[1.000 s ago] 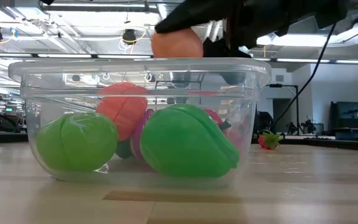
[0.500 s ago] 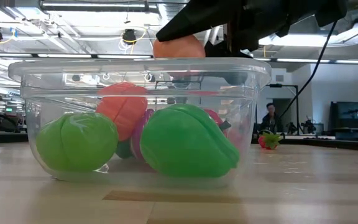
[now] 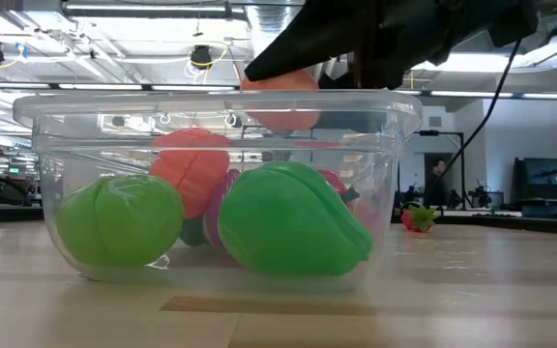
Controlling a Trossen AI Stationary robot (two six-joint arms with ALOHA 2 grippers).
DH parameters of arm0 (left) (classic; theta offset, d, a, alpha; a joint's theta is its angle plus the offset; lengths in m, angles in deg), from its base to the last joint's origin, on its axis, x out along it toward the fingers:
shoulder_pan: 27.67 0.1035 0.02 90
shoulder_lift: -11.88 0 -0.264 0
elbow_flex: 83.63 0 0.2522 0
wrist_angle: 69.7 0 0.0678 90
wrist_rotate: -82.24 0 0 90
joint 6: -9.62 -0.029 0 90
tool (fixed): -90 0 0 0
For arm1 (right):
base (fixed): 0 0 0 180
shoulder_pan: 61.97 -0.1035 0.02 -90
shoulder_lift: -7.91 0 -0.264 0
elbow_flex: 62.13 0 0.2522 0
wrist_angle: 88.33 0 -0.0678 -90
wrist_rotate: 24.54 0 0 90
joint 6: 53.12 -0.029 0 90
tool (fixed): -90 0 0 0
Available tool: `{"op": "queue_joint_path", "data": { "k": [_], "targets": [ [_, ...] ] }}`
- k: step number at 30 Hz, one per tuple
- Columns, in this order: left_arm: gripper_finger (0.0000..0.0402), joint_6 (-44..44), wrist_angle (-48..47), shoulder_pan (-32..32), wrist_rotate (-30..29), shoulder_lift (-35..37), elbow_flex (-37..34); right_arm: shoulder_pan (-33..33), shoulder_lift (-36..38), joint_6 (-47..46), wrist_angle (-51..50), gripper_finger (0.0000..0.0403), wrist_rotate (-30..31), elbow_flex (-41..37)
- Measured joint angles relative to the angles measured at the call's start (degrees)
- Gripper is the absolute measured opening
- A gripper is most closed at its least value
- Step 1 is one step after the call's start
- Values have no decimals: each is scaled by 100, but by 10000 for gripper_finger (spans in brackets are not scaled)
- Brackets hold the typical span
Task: Pick and placing Produce into tupperware
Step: Put the peach into the transparent bin
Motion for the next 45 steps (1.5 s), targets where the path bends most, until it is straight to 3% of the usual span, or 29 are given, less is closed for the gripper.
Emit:
{"op": "queue_joint_path", "data": {
  "k": [15, 45],
  "targets": [
    [279, 112, 4, 0, -35, -2, 0, -7, 0, 588, -186, 260, -3, 205],
    [279, 157, -140, 2, -55, -2, -2, -50, 2, 697, -480, 260, -126, 385]
  ]
}}
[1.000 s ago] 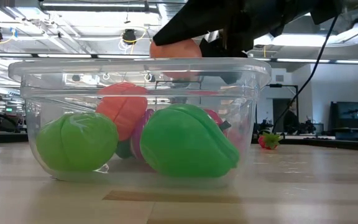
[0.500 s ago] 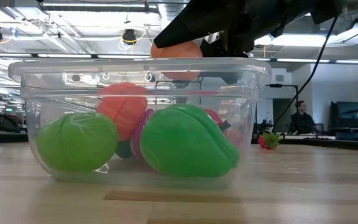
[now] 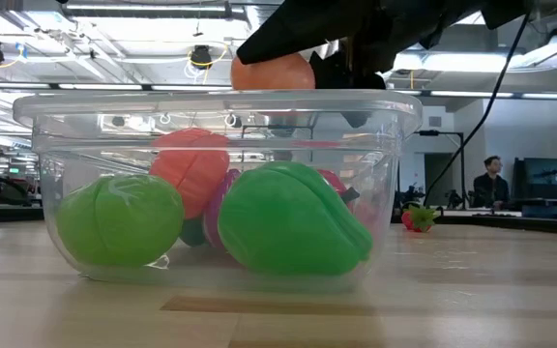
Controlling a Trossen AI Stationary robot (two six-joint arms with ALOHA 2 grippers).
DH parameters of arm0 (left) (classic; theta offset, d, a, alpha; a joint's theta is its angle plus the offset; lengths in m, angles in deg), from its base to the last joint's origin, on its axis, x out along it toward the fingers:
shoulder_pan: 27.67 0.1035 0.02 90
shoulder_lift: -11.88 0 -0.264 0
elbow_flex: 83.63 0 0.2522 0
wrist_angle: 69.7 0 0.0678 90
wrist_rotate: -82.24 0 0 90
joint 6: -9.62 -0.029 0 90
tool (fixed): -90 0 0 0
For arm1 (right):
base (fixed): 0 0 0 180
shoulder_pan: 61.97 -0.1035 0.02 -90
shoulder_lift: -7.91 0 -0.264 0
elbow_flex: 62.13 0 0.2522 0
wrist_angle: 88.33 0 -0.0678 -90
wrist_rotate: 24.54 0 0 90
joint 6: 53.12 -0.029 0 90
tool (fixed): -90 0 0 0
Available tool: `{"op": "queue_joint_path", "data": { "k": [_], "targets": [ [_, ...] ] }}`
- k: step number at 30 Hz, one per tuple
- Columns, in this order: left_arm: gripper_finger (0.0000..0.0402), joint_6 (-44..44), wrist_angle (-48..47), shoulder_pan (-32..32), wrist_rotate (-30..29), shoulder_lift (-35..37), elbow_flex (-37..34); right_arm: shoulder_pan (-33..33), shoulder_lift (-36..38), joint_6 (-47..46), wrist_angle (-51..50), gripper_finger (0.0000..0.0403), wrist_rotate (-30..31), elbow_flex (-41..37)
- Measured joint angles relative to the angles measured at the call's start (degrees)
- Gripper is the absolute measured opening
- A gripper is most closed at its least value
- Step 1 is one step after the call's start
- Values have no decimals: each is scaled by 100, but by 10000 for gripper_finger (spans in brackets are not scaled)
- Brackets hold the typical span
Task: Pick and placing Produce into tupperware
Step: Put the peach into the transparent bin
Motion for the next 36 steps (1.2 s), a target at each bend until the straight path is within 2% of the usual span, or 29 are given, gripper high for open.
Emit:
{"op": "queue_joint_path", "data": {
  "k": [22, 29, 36],
  "targets": [
    [279, 0, 0, 0, -11, 0, 0, 34, -4, -6, -280, 260, -24, 0],
    [279, 135, -147, -2, -7, -2, -1, -205, -436, -35, -156, 260, -38, 211],
    [279, 162, -201, -2, 0, 0, -2, -298, -693, -21, -522, 260, 102, 540]
  ]
}}
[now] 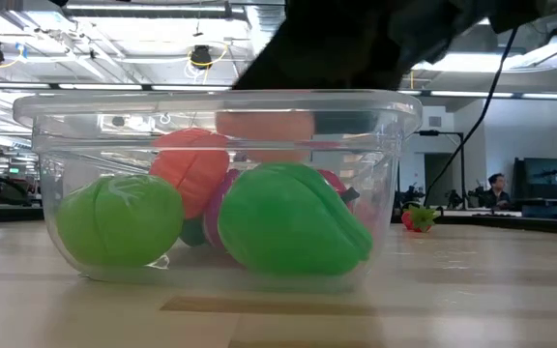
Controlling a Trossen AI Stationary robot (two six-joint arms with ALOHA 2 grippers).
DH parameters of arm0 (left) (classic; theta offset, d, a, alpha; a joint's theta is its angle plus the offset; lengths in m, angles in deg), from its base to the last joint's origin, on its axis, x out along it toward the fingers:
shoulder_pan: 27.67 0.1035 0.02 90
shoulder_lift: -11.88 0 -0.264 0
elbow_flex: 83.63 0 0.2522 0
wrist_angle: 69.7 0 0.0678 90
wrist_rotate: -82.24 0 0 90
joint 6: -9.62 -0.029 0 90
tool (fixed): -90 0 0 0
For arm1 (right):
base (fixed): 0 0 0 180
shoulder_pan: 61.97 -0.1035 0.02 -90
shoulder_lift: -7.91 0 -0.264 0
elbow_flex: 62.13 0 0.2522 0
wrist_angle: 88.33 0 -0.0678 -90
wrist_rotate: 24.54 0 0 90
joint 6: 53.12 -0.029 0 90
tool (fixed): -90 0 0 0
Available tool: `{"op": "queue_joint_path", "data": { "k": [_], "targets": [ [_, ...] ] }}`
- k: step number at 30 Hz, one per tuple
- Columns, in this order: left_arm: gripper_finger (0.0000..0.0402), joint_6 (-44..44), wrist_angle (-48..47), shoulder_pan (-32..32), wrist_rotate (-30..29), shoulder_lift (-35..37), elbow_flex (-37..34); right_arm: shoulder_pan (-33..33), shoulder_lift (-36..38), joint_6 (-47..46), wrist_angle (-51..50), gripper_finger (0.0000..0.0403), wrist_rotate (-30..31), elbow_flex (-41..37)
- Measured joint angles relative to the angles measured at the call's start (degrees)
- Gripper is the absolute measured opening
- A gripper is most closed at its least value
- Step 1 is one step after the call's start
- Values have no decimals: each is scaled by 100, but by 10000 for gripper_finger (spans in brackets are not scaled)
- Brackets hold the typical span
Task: Pick and placing Produce into tupperware
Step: Put the peach into the transparent bin, then put the top red strawberry into the transparent bin
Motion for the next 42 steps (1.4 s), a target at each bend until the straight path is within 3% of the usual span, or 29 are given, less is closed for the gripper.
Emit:
{"op": "queue_joint_path", "data": {
  "k": [14, 26, 33, 42],
  "targets": [
    [279, 37, -69, 0, 109, 0, 0, 160, 13, -163, -76, 264, -293, 29],
    [279, 36, -258, 0, 111, 0, 0, 159, 13, -339, -138, 347, -303, 29],
    [279, 109, -446, 0, 111, 0, 0, 170, 96, -284, -147, 340, -261, 147],
    [279, 114, -522, 2, 62, 0, 0, 343, 822, -6, -849, 336, 136, 147]
  ]
}}
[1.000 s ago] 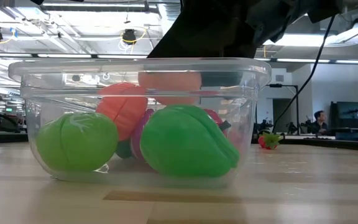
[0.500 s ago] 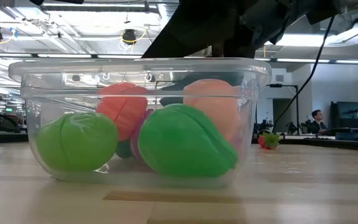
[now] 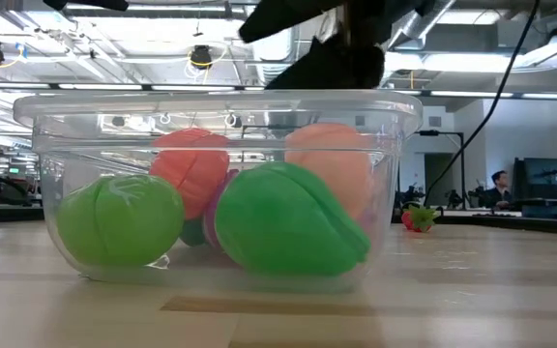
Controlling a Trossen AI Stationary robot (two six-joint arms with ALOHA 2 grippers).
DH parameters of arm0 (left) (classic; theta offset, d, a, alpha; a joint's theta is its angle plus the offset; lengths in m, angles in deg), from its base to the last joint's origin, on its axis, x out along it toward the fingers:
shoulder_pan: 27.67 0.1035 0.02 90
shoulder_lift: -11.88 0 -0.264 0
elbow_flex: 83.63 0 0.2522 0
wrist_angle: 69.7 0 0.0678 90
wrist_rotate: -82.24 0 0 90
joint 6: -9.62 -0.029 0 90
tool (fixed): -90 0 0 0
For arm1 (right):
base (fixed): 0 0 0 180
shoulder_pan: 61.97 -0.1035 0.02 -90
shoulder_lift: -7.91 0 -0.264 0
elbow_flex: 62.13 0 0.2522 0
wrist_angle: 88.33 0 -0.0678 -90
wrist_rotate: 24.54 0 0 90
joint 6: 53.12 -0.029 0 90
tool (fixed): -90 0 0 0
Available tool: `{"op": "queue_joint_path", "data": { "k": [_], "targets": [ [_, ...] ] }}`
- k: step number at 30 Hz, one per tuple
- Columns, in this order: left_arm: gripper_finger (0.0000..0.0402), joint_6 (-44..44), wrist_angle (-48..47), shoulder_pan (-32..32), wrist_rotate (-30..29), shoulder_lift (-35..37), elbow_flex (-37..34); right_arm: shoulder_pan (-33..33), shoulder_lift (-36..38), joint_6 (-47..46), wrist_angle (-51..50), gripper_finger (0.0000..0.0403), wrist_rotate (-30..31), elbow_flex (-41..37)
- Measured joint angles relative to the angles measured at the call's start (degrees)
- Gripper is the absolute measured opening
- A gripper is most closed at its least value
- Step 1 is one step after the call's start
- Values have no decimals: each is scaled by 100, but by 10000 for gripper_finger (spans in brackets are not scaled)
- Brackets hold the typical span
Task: Pick and placing Produce into tupperware
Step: Put the top red strawberry into the transparent bin
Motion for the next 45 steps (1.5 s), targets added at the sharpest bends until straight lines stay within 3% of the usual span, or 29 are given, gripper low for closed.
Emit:
{"op": "queue_joint_path", "data": {
  "k": [14, 27, 36, 45],
  "targets": [
    [279, -16, -39, 0, -93, 2, 0, 469, 1139, -137, -2168, 327, 828, -339],
    [279, 12, -177, 0, -354, 0, 0, 195, 2553, -2586, -3575, 327, 2133, -1988],
    [279, 157, -243, 0, -468, 2, 2, -172, 3535, -3848, -3553, 327, 3147, -3094],
    [279, 427, -264, 24, -946, 2, 2, -198, 3967, -5053, -3399, 327, 3442, -4073]
  ]
}}
